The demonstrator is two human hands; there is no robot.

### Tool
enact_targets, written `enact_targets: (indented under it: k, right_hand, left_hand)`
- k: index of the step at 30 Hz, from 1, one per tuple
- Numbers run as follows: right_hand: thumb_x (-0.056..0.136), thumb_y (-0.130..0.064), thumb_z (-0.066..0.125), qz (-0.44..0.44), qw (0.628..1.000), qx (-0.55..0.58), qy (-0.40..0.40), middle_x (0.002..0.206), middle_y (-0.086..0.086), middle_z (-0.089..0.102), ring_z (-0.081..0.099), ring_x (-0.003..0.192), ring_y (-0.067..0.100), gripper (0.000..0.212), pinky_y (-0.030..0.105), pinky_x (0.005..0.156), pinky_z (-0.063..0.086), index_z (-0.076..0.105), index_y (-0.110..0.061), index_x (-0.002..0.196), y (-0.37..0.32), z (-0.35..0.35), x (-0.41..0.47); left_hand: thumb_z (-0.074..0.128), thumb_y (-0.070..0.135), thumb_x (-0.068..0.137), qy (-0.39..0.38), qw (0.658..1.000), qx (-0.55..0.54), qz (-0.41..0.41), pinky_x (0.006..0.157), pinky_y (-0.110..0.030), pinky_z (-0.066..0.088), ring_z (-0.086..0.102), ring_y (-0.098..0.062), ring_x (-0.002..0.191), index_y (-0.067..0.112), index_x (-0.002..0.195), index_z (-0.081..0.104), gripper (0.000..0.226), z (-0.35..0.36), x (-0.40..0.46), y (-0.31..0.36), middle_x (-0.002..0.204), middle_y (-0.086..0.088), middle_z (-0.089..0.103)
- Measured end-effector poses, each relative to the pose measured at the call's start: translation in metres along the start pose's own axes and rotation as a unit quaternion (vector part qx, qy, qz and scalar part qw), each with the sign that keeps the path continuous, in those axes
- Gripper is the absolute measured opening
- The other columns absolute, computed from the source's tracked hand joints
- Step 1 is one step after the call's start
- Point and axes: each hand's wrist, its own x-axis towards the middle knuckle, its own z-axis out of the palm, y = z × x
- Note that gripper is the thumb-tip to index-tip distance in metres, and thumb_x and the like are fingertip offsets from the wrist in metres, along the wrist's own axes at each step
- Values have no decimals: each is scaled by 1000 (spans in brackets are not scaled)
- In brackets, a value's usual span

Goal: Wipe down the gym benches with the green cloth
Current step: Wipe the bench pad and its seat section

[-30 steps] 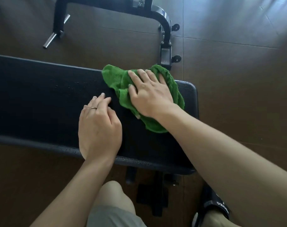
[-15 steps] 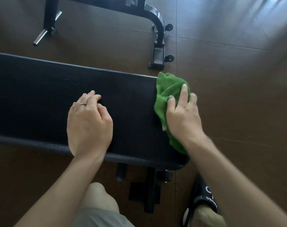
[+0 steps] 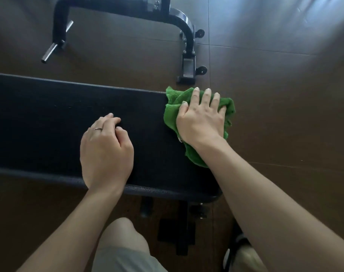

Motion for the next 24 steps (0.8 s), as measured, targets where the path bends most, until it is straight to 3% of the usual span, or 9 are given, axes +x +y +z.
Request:
enact_targets:
  k: [7,12,15,18,24]
  right_hand:
    - [107,-47,14,-123,991,-53,-4,173,9,-12,-16,159,26,67,47,127,-11,-2,-19,166,3,11,-120]
    - [106,-48,18,-171,984,-38,-22,174,2,-5,-10,160,20,66,44,127,-8,4,-25,166,-12,9,-67]
    - [107,-47,16,-153,987,-47,-22,174,3,-4,-9,160,21,65,45,127,-9,4,-24,166,-30,10,-31]
    - [107,-48,14,-176,983,-46,-28,174,5,-6,-12,159,22,66,47,128,-9,3,-21,166,-38,20,-68]
    - [104,-58,14,-279,957,-61,-47,173,-9,-8,-16,157,10,66,41,128,-8,3,-36,165,-14,16,-118]
  left_hand:
    - [38,22,103,10,1000,-16,1,116,-49,39,49,-22,139,11,129,68,41,2,-3,-1,142,-5,62]
    - [40,21,103,0,999,-14,31,115,-46,39,54,-25,134,7,125,69,39,1,3,-5,137,-9,65]
    - [41,21,105,-22,997,-10,77,100,-45,49,64,-30,113,3,113,71,36,-13,12,-16,120,-13,71]
    - [37,25,102,6,993,68,93,77,-46,47,61,-35,86,4,95,69,39,-27,29,-42,97,-16,69]
    - [46,18,101,37,997,43,46,80,-45,43,55,-33,92,5,93,63,23,-26,34,-66,102,-16,61]
